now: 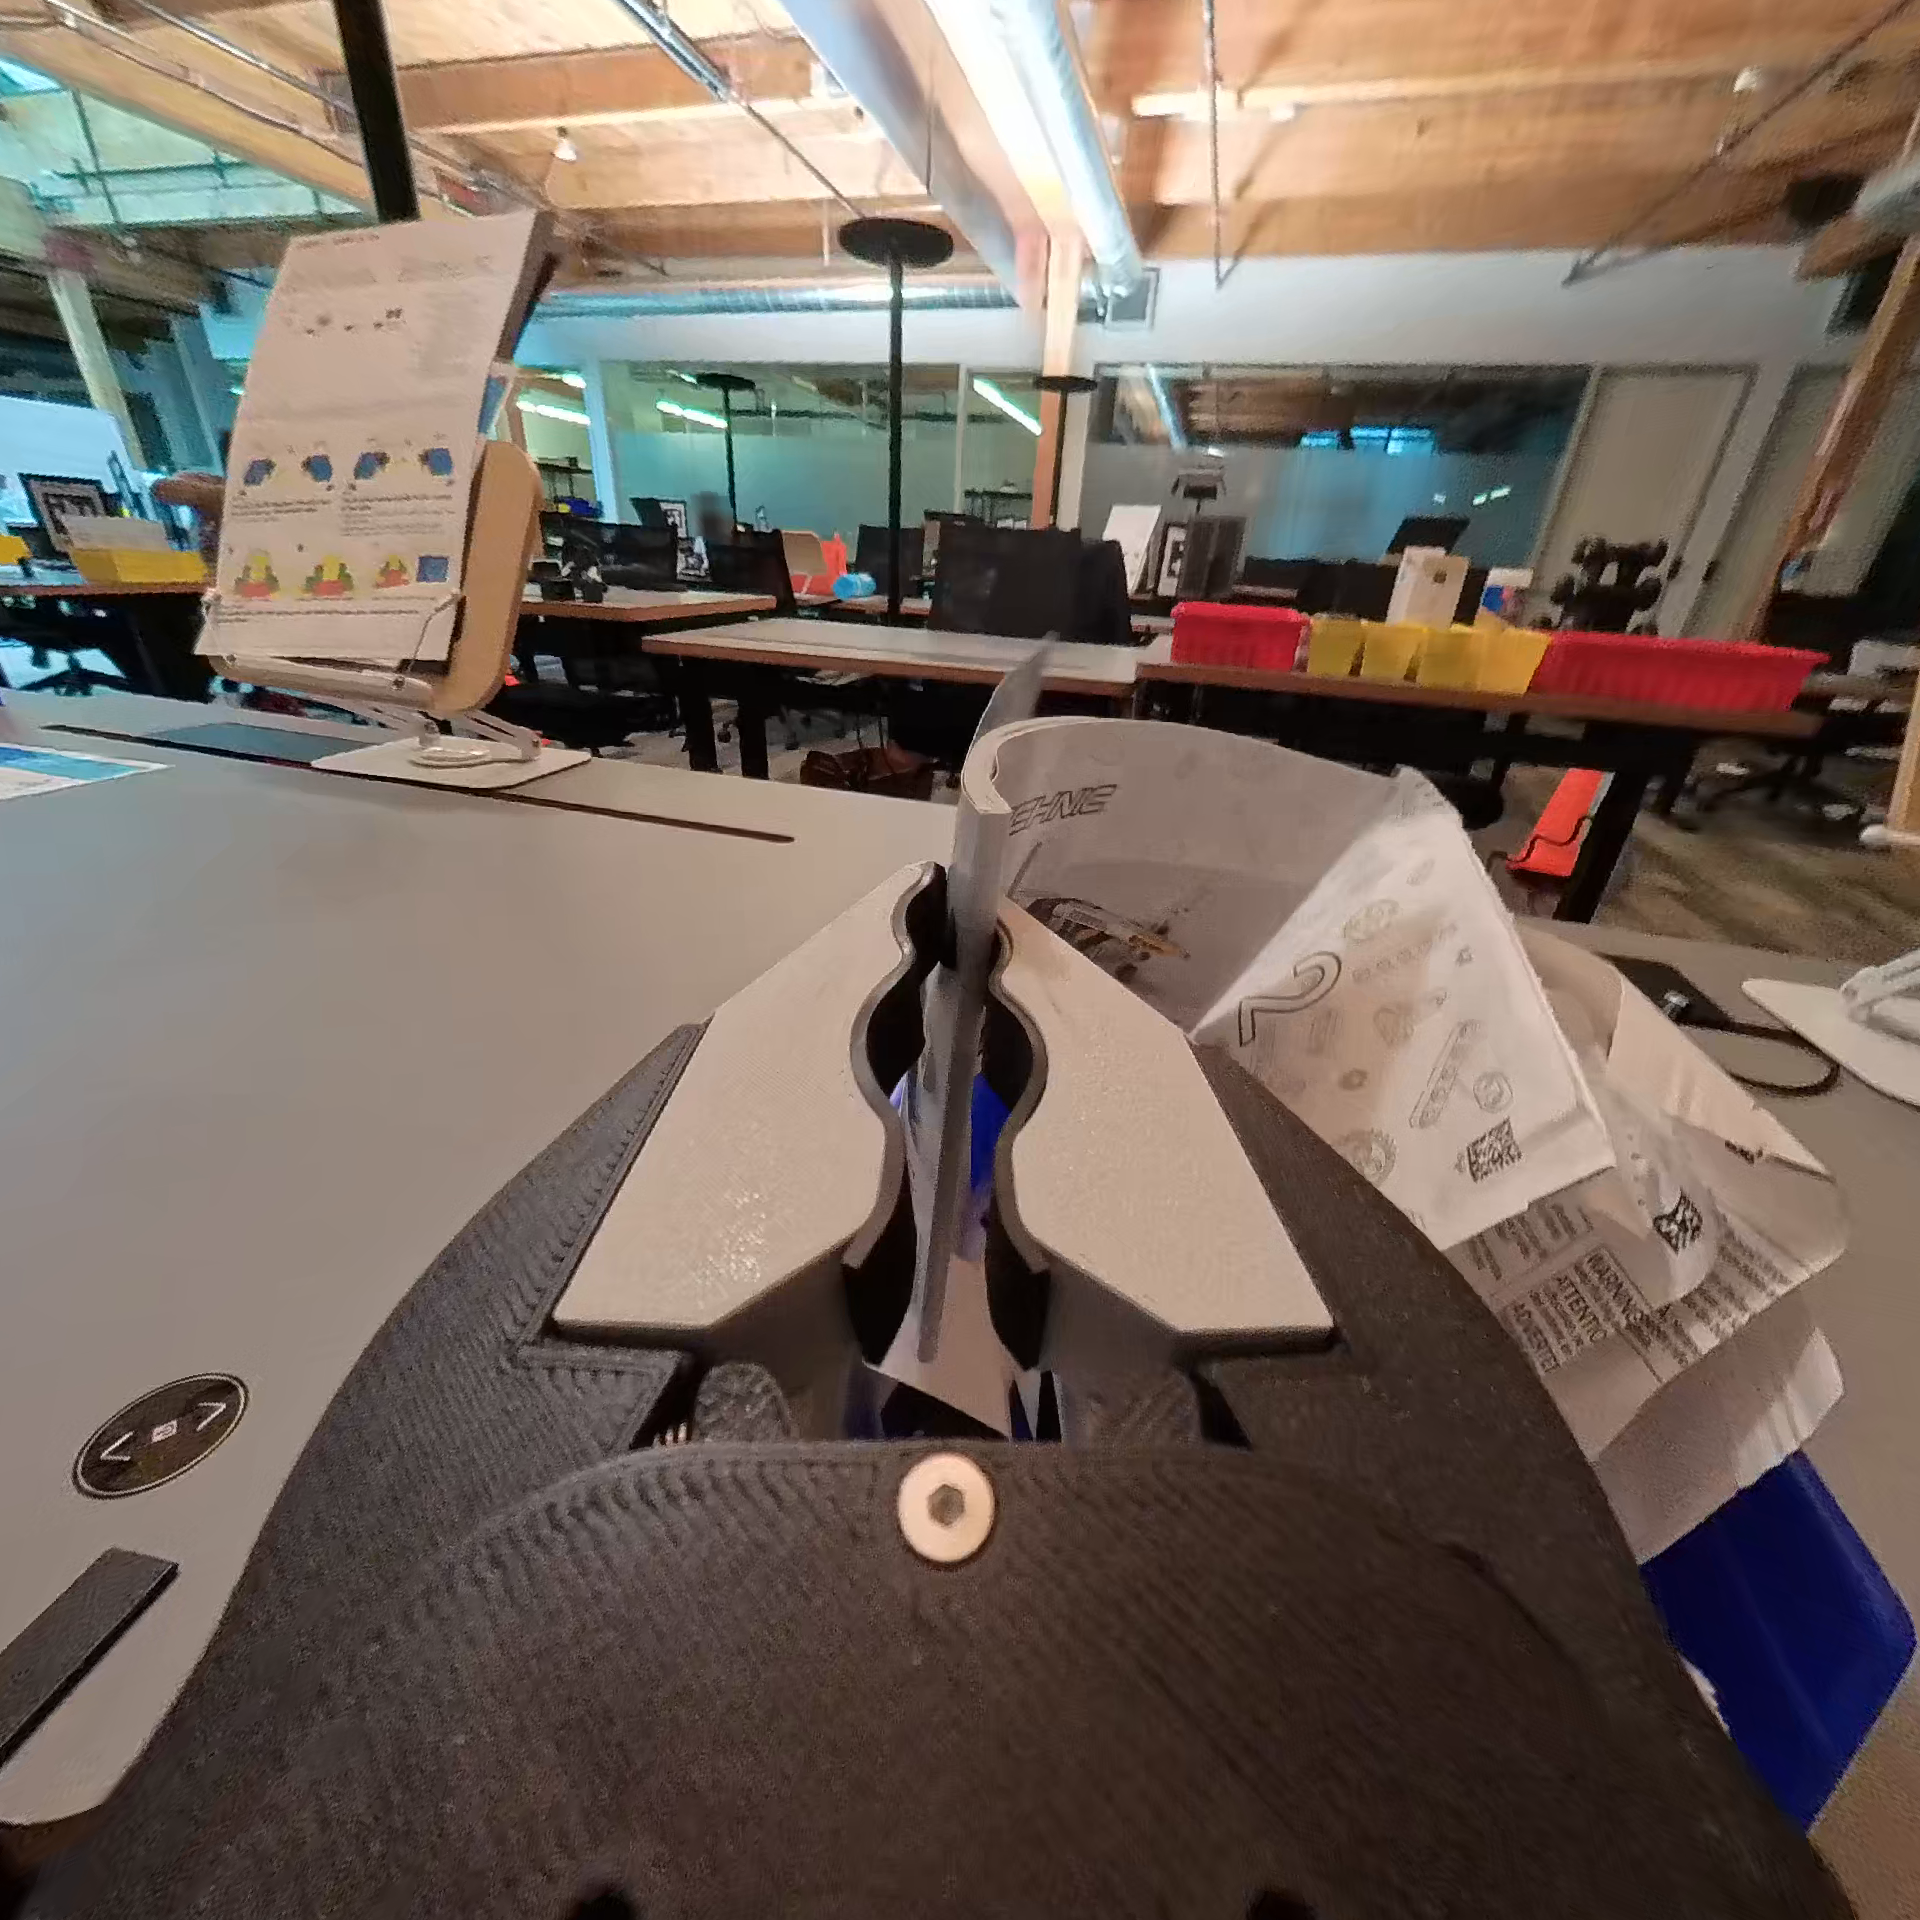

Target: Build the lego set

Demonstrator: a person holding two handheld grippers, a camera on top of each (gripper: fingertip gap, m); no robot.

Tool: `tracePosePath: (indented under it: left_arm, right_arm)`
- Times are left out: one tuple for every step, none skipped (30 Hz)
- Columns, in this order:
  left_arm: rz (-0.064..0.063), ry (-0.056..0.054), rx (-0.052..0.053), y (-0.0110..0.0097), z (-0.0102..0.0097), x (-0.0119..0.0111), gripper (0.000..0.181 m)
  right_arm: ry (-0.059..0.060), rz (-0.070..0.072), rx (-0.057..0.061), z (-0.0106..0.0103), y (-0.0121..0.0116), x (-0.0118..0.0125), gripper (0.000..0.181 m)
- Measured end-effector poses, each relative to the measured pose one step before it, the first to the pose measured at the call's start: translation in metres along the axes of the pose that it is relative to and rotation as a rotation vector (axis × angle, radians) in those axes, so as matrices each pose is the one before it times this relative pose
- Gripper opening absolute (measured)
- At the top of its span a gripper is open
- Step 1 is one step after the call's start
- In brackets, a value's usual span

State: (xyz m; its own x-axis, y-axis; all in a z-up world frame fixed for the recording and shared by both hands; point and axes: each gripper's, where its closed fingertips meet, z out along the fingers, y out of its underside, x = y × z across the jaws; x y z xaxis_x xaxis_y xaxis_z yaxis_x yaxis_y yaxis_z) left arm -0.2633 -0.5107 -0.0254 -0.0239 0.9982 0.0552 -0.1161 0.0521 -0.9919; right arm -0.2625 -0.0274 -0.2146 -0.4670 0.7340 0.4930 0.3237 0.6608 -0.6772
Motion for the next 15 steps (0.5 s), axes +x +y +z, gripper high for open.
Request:
tracePosePath:
  left_arm:
    - [-0.0084,-0.0045,0.0099,-0.0032,-0.00076,-0.0025,0.0]
    - [-0.0052,-0.0079,0.0081,-0.00262,-0.00071,-0.00241,0.0]
    - [-0.0071,-0.007,0.0029,-0.00184,-0.00055,-0.00223,0.0]
    - [-0.0091,-0.0038,0.0005,-0.00117,-0.00035,-0.00164,0.0]
    - [-0.0094,-0.0032,0.0004,-0.00098,-0.00048,-0.00145,0.0]
    - [-0.0132,-0.0035,0.003,-0.00124,-0.00081,-0.00126,0.001]
    - [-0.0126,0.0062,0.0066,-0.00195,-0.00147,0.00062,0.001]
    - [-0.0093,0.0079,0.0085,-0.00277,-0.0022,0.00138,0.001]
    - [-0.0043,0.0,0.0113,-0.00364,-0.00295,0.00078,0.001]
    - [0.0031,0.0,0.0141,-0.00477,-0.00367,0.00152,0.001]
    - [0.0075,0.0006,0.0136,-0.00558,-0.00436,0.00237,0.001]
    - [0.0103,0.0032,0.013,-0.00618,-0.00487,0.00346,0.001]
    - [0.0101,0.007,0.0145,-0.0071,-0.00551,0.00471,0.001]
    - [0.0097,0.0048,0.0139,-0.00732,-0.00604,0.00511,0.0]
    - [0.0104,0.0069,0.0115,-0.0072,-0.00621,0.00594,0.0]
  right_arm:
    - [0.0015,-0.005,-0.0042,0.00161,-0.00032,0.00001,0.028]
    - [-0.0001,-0.0044,-0.0032,0.00202,-0.00123,0.0001,0.028]
    - [-0.0003,-0.0043,-0.002,0.00178,-0.00132,-0.00036,0.028]
    - [0.0001,-0.0045,-0.0005,0.00138,-0.00133,-0.00055,0.028]
    - [0.0007,-0.0044,0.0,0.00127,-0.00138,-0.0004,0.028]
    - [0.0007,-0.0033,0.0004,0.00118,-0.00126,-0.00039,0.028]
    - [0.0003,-0.0018,0.0007,0.00104,-0.0012,-0.00039,0.028]
    - [0.0007,-0.0011,0.0014,0.0009,-0.00117,-0.00041,0.027]
    - [0.0025,-0.0034,0.0017,0.00072,-0.00102,-0.00036,0.027]
    - [0.0042,-0.0077,0.0009,0.00039,-0.00077,-0.0003,0.027]
    - [0.0043,-0.0084,0.0007,0.00031,-0.00079,-0.00035,0.027]
    - [0.0015,-0.0047,0.0023,0.00008,-0.00081,-0.00069,0.026]
    - [-0.0022,0.0,0.0043,-0.00037,-0.00098,-0.00106,0.026]
    - [-0.0052,0.0033,0.0057,-0.00054,-0.00093,-0.0013,0.027]
    - [-0.0043,0.004,0.0056,-0.00068,-0.00092,-0.00099,0.027]
